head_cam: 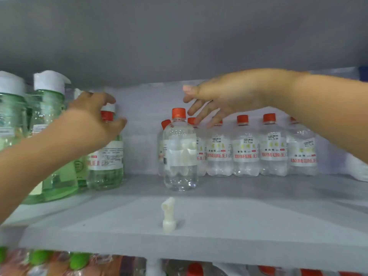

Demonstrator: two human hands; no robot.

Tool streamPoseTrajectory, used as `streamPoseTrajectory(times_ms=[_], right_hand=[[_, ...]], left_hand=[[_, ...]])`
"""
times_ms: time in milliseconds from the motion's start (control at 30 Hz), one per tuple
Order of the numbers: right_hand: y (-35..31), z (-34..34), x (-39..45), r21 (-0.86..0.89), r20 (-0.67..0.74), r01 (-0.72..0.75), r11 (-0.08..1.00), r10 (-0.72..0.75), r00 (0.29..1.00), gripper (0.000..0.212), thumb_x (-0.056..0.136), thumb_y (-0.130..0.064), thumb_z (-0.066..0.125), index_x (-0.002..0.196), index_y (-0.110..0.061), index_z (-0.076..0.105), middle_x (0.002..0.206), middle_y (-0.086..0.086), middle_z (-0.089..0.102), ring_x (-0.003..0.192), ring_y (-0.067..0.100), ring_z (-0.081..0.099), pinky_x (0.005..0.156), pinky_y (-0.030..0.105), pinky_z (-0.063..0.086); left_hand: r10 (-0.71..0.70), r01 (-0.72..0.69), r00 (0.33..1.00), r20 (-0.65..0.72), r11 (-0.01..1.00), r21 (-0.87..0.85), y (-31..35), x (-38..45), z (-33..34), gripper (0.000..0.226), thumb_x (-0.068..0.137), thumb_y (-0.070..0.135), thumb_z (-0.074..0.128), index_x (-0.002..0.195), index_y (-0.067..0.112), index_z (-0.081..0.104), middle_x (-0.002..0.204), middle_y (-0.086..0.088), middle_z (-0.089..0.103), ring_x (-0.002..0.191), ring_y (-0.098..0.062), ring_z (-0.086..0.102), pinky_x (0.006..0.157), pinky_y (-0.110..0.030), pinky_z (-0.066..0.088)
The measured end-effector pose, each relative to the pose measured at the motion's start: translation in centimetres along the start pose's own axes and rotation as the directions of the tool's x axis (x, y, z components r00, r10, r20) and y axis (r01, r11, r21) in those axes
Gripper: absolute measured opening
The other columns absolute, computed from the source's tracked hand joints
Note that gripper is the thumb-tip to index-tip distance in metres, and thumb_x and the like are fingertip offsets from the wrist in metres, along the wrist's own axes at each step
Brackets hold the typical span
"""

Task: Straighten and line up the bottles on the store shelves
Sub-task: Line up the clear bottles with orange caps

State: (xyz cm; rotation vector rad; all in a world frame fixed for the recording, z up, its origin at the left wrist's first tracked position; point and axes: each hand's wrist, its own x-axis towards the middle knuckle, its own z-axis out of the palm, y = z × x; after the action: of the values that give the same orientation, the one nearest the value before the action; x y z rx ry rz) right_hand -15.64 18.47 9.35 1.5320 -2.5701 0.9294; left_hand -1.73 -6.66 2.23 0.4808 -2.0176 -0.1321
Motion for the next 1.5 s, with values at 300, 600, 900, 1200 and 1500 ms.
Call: streamPoseTrajectory(times_ms=[300,600,900,1200,1500], right_hand=[[-2.4,6.4,1.8,-0.312,-0.087,-0.156,0.937,0.135,0.987,0.075,0.079,-0.067,0.074,0.133,-0.028,0.039,0.119,-0.002,0.054,0.062,0.018,0.076,0.071,0.035,0.057],[-1.0,3.9,1.6,-0.277,-0.024,-0.25,0.928,0.254,0.967,0.082,0.083,-0.036,0.082,0.149,-0.034,0.034,0.136,0.01,0.055,0.093,0.028,0.074,0.088,0.038,0.059],[1.5,2.3,3.8,-0.267,0.047,-0.284,0.921,0.307,0.951,0.078,0.087,-0.016,0.08,0.143,-0.047,0.036,0.133,0.007,0.063,0.105,0.03,0.074,0.103,0.046,0.054],[3.7,4.2,3.0,-0.042,-0.079,-0.129,0.991,0.126,0.989,0.075,0.09,-0.023,0.078,0.15,-0.039,0.036,0.138,0.0,0.057,0.107,0.021,0.071,0.083,0.041,0.064],[3.0,6.6,3.4,0.025,-0.145,-0.056,0.998,0.059,0.988,0.061,0.094,-0.035,0.069,0.144,-0.045,0.035,0.125,-0.006,0.06,0.104,0.014,0.069,0.086,0.032,0.06]], left_hand=[[-0.156,0.172,0.951,0.269,0.984,-0.04,-1.2,-0.9,0.6,0.043,0.085,0.057,0.073,0.111,0.033,0.048,0.092,0.005,0.058,0.074,-0.016,0.062,0.07,-0.031,0.054],[0.108,-0.124,0.861,0.496,0.992,0.001,1.7,2.3,2.0,0.062,0.077,0.071,0.072,0.112,0.022,0.055,0.107,0.005,0.067,0.081,-0.014,0.07,0.06,-0.025,0.053],[0.18,-0.142,0.85,0.495,0.983,-0.113,3.3,3.4,5.8,0.074,0.071,0.074,0.074,0.11,0.017,0.049,0.098,-0.002,0.067,0.069,-0.018,0.075,0.059,-0.031,0.063],[0.213,0.123,0.72,0.661,0.898,-0.424,-0.1,3.2,6.0,0.048,0.095,0.03,0.069,0.137,0.027,0.045,0.11,-0.001,0.073,0.092,-0.015,0.075,0.083,-0.035,0.063],[0.192,0.128,0.759,0.622,0.893,-0.431,0.1,2.7,6.4,0.059,0.09,0.035,0.073,0.14,0.026,0.044,0.108,0.002,0.074,0.093,-0.015,0.076,0.09,-0.039,0.062]])
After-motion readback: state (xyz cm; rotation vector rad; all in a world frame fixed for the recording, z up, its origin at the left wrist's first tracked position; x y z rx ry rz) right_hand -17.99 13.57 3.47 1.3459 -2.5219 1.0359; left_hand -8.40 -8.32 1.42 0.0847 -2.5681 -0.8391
